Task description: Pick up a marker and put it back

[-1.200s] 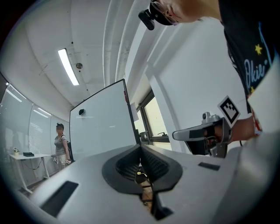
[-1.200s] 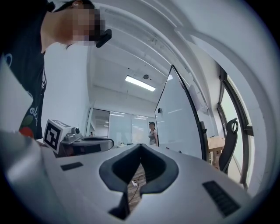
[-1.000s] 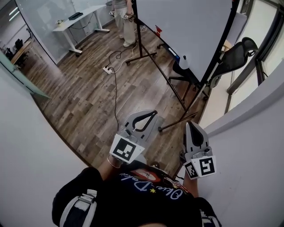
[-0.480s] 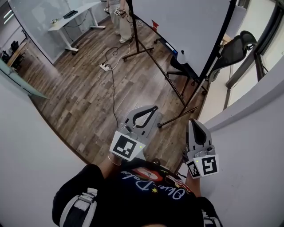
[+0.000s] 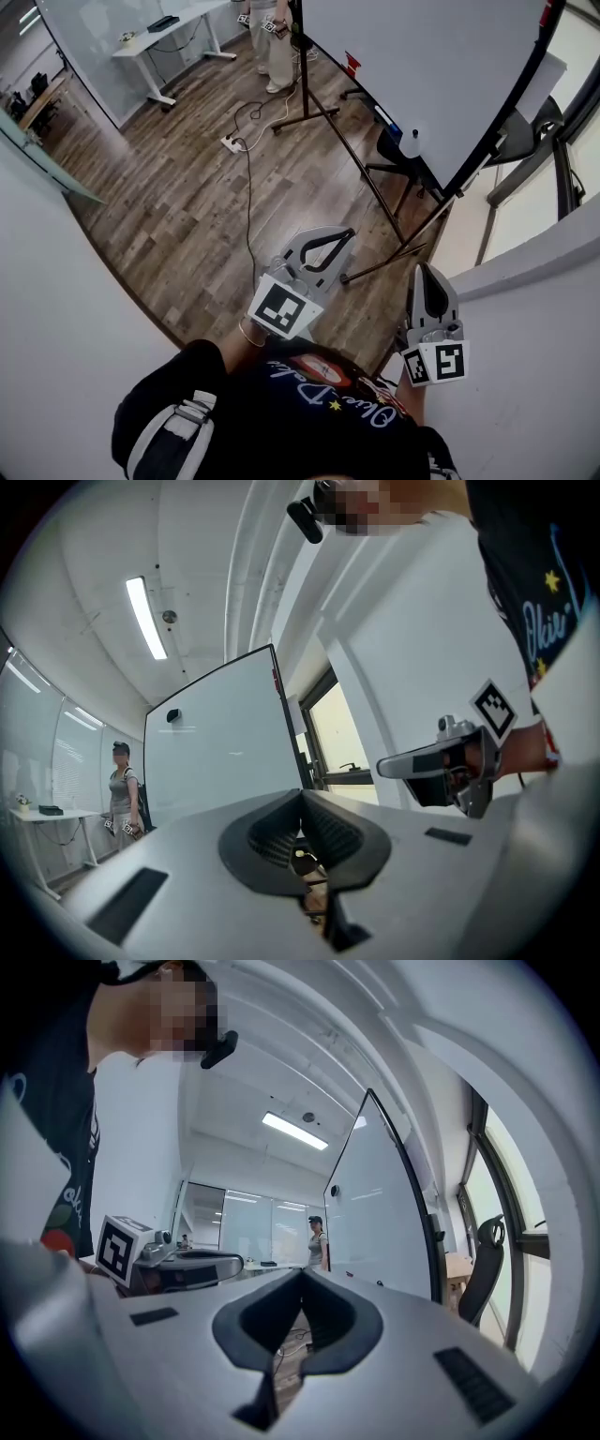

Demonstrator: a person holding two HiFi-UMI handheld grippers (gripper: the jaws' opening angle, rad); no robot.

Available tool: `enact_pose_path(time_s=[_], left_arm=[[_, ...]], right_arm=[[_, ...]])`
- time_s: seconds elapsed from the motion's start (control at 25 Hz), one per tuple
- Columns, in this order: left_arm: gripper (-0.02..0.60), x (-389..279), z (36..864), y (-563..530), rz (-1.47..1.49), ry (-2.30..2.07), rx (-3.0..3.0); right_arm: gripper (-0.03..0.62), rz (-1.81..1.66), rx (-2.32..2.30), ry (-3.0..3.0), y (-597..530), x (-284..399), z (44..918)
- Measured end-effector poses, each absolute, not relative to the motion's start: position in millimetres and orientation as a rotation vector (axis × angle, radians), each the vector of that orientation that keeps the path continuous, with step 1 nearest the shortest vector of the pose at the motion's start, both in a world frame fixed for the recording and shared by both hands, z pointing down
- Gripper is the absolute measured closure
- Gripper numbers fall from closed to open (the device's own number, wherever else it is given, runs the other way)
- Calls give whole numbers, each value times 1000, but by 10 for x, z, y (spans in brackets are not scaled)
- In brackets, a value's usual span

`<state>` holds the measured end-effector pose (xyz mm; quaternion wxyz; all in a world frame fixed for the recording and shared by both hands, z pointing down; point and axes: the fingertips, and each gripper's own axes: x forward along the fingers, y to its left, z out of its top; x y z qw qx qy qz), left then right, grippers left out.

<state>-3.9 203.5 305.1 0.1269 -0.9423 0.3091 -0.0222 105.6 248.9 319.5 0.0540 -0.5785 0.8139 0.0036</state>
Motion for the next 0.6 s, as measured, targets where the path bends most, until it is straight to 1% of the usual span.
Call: enact_pose_path(time_s=[0.6], left_arm=[[578, -460, 3189, 1101, -11, 944, -2822]], right_arm=[[594, -24, -1900, 2463, 1637, 832, 3282]])
